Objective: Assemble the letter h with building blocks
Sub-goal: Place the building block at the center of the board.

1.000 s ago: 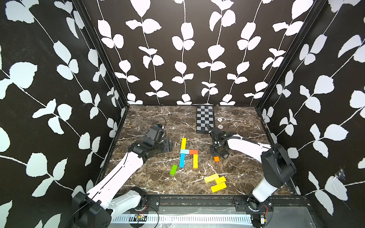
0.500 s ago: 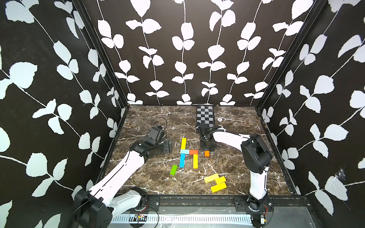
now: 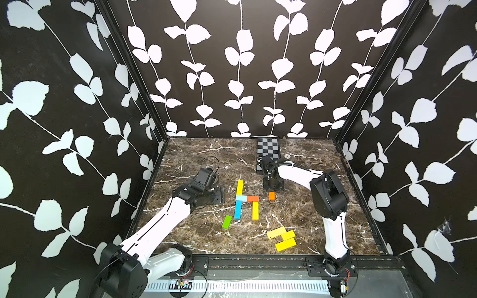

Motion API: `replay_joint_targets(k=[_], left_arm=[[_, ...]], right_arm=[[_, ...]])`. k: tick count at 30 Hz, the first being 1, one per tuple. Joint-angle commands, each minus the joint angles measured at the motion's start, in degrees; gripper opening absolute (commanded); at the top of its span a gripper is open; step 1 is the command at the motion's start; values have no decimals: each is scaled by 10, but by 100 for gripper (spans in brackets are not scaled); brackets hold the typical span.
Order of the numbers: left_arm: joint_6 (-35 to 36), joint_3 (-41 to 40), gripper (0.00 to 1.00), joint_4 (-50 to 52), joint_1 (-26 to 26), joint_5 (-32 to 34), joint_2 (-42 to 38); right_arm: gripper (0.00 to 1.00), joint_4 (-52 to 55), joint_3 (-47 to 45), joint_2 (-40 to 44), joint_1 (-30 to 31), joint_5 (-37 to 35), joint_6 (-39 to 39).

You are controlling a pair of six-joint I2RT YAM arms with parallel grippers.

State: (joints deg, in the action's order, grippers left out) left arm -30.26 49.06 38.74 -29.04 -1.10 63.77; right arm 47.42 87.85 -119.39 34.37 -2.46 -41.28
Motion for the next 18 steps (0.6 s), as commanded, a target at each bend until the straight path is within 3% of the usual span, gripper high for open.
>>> replay_joint_targets(k=[1,9,13,18], left_arm=[[-8,-16,73,-10,4,-12,2],[-5,-35,73,14,-12,-6,24],[-19,-64,73,25,-45,10,40],[-47,-103,71,17,-73,17,38]], right_arm=[[30,19,11,-15,-6,-5,8],[61,20,15,-9,-9,8,15],[62,21,9,6,-8,10,11],[54,14,-14,20,3,10,0]])
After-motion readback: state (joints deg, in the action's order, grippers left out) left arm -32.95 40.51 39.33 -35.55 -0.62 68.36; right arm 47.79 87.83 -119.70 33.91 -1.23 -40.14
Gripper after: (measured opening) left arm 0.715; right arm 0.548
